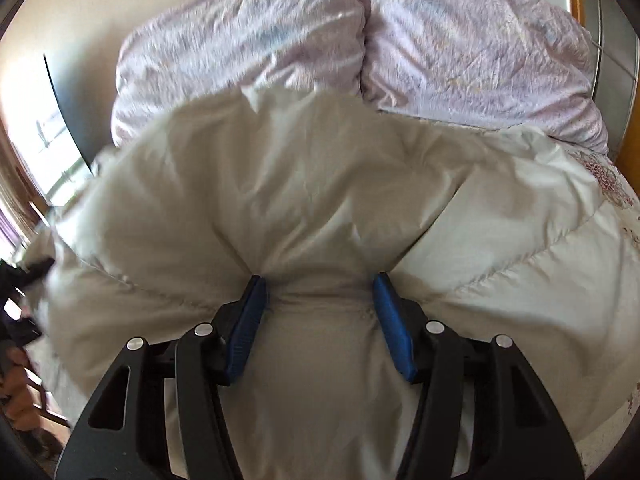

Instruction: Fold large clothes

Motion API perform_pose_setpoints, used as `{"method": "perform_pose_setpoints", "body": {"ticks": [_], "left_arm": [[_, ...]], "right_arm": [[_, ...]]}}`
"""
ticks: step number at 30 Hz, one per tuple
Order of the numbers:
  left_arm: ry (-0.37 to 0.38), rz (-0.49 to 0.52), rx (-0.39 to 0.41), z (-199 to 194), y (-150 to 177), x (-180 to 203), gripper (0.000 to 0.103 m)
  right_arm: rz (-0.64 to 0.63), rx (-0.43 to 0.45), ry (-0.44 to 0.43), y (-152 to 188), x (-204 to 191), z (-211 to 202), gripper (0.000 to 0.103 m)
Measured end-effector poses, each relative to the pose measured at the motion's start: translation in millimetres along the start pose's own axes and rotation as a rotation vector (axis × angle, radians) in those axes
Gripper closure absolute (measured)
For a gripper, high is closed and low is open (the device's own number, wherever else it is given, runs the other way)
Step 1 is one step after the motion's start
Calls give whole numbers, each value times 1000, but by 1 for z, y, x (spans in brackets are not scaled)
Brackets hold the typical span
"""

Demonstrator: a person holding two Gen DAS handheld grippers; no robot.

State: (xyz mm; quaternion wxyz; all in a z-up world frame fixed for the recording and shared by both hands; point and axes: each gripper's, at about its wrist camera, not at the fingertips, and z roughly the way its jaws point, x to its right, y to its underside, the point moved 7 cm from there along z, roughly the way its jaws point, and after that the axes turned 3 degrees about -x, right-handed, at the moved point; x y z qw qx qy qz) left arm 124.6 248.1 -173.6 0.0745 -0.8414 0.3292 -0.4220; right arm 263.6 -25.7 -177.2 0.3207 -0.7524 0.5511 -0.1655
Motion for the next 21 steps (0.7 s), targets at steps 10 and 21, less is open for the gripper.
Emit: {"method": "perform_pose_setpoints", "body": {"ticks": [10,21], "left_arm": [[10,-19,10,10,-13,2,29],[0,-20,13,11,-18,3,43]], "right_arm": [[-2,-10,18,5,-1,17,44],[-6,2,63,10,-6,18,44]]}}
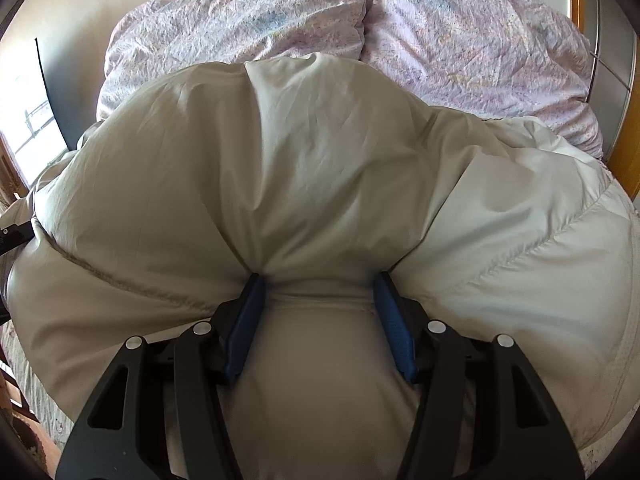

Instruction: Fold large clothes

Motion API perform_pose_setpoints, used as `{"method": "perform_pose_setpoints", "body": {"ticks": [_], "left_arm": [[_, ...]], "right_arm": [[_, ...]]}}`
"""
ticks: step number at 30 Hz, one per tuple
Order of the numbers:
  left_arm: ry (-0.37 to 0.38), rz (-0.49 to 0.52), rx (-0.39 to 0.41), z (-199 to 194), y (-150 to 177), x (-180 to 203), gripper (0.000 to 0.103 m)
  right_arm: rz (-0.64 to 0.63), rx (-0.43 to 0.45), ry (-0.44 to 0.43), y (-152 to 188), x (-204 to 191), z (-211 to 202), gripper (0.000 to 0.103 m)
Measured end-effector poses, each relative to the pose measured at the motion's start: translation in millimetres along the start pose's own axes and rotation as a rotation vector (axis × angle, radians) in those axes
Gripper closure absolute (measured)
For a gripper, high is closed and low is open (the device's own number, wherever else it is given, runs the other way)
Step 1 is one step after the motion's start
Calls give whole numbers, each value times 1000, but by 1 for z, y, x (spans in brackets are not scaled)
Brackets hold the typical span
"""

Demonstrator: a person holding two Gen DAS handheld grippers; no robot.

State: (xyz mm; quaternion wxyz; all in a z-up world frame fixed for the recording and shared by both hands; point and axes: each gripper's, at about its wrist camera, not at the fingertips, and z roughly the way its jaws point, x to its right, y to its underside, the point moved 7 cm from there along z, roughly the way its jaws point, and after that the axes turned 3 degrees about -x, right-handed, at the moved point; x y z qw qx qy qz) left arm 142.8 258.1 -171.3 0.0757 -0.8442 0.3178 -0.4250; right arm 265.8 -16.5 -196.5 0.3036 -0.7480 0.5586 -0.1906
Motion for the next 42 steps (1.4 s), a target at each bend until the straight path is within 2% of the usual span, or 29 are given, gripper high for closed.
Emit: {"method": "perform_pose_setpoints", "body": {"ticks": [4,10,16,21,25,35,42], "left_arm": [[-16,97,32,-13,-3,22,65],[29,240,82,-39,-8,77,72],[112,412,121,-58,6,152,75],[204,580,119,-64,39,223,75],[249,675,95,-57,66,263,75],[281,758,45,-36,102,300,74],[292,794,-2,-20,121,316,73]], "right_arm": [[2,0,0,1,1,1,44],[6,-1,-4,1,1,1,44],[12,-5,-8,1,1,1,44],[25,-4,-20,1,2,2,44],[44,5,-43,1,6,0,44],[51,39,-93,16,23,-26,45],[-11,108,-62,35,37,-56,45]]}}
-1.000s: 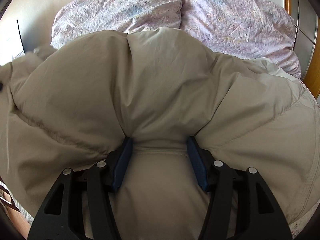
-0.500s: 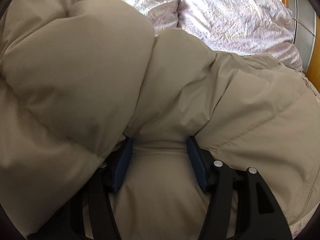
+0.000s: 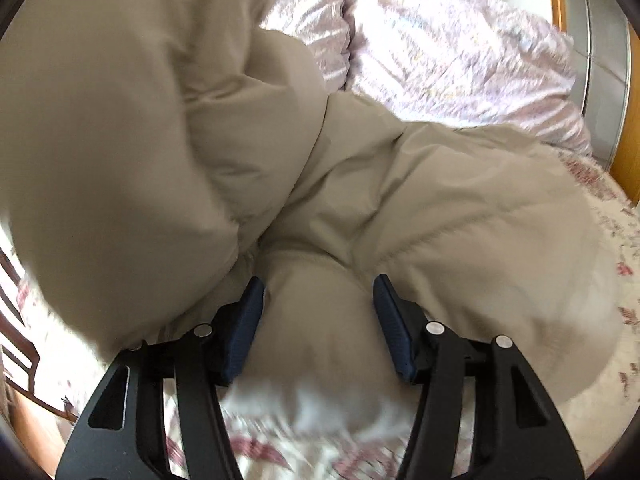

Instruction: Fold large clothes

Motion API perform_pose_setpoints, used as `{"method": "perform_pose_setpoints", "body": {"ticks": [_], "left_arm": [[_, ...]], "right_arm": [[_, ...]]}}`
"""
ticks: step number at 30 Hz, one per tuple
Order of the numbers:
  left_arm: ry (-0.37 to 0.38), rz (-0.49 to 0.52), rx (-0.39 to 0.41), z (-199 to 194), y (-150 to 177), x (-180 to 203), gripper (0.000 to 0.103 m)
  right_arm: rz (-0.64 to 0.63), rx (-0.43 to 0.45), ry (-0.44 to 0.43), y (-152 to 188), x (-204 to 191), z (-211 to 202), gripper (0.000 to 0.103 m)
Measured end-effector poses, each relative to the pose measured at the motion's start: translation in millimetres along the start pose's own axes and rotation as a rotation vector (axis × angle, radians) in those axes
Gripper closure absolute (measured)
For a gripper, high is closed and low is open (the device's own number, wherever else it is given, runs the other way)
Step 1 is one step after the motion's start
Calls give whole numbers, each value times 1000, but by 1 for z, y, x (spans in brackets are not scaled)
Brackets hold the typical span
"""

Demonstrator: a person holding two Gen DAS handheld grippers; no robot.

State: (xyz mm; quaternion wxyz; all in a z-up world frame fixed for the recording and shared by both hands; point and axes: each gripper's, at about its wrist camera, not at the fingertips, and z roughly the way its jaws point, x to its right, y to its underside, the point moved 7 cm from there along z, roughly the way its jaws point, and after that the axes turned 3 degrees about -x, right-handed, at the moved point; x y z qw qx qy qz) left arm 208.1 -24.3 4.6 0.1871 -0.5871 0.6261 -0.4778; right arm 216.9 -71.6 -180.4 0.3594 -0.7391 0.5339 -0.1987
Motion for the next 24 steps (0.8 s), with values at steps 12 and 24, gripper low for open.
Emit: {"method": "perform_pose_setpoints", "body": {"ticks": [12,24], "left_arm": [[67,51,-74,35,20,42,72],[203,95,-234,76,56,81,72]], "right_arm": [[67,85,107,19,52,-35,45],[78,101,130,36,58,-44,45]]}}
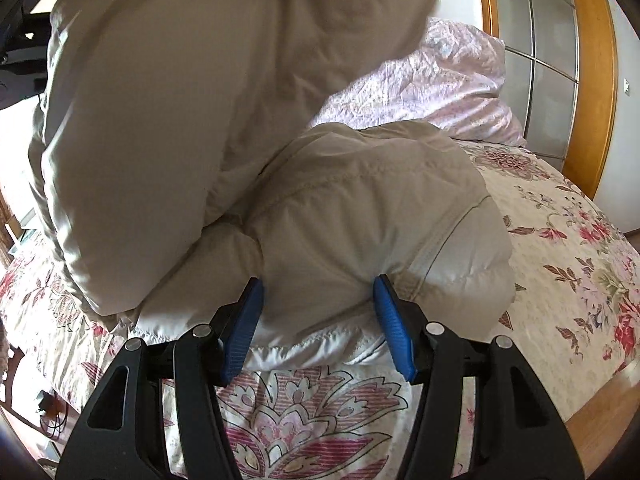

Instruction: Fold large clothes

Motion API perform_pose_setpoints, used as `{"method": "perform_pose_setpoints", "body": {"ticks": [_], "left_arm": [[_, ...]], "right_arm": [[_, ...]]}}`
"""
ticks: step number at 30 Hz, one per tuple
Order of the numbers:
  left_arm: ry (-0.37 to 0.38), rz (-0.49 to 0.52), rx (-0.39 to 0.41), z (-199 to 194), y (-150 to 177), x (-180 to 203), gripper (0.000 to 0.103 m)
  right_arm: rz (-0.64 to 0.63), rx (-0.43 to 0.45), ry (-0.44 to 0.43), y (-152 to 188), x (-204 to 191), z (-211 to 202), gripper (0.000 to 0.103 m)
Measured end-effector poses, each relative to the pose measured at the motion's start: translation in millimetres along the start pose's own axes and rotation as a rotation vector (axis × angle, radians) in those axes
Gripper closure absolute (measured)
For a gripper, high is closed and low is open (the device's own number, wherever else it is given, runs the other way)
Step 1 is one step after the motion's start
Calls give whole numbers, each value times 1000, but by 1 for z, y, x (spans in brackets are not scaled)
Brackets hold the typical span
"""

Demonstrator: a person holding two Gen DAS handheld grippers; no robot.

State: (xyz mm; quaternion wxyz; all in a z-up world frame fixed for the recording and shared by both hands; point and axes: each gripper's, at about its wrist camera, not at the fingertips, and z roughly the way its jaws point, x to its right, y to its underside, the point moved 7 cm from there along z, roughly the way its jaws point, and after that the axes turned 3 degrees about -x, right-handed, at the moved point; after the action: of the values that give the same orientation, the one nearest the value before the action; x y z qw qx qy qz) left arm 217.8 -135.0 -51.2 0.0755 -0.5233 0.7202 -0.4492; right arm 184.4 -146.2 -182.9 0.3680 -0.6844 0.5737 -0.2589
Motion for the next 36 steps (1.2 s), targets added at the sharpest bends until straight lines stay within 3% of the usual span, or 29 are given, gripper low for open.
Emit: {"method": "perform_pose_setpoints", "body": {"ticks": [5,9,11,12,13,16,22,26,36], "left_arm": [[64,-5,-89,23,10,4,69],[99,-20,-141,32,14,6,60],[165,-43,-148,31,12,7,40],[235,-71,-156,28,10,9,23],[283,-87,-157,25,8,12,12],[311,-88,-141,16,1,15,9],[225,-85,-53,-15,-10,-2,9],[104,-133,4,-34,-16,-40,9],[-164,-164,26,-48,-12,-113,10]], "right_arm": [[0,11,2,3,2,-4,45],[3,13,-2,4,1,-6,45],[8,12,-5,4,1,-6,45],[10,12,-6,4,0,-7,45],[11,12,-6,4,0,-6,45],[12,11,-4,2,6,-2,45],[13,10,-6,2,9,-1,44],[14,10,-7,2,8,-1,44],[12,8,-7,3,9,0,44]]}}
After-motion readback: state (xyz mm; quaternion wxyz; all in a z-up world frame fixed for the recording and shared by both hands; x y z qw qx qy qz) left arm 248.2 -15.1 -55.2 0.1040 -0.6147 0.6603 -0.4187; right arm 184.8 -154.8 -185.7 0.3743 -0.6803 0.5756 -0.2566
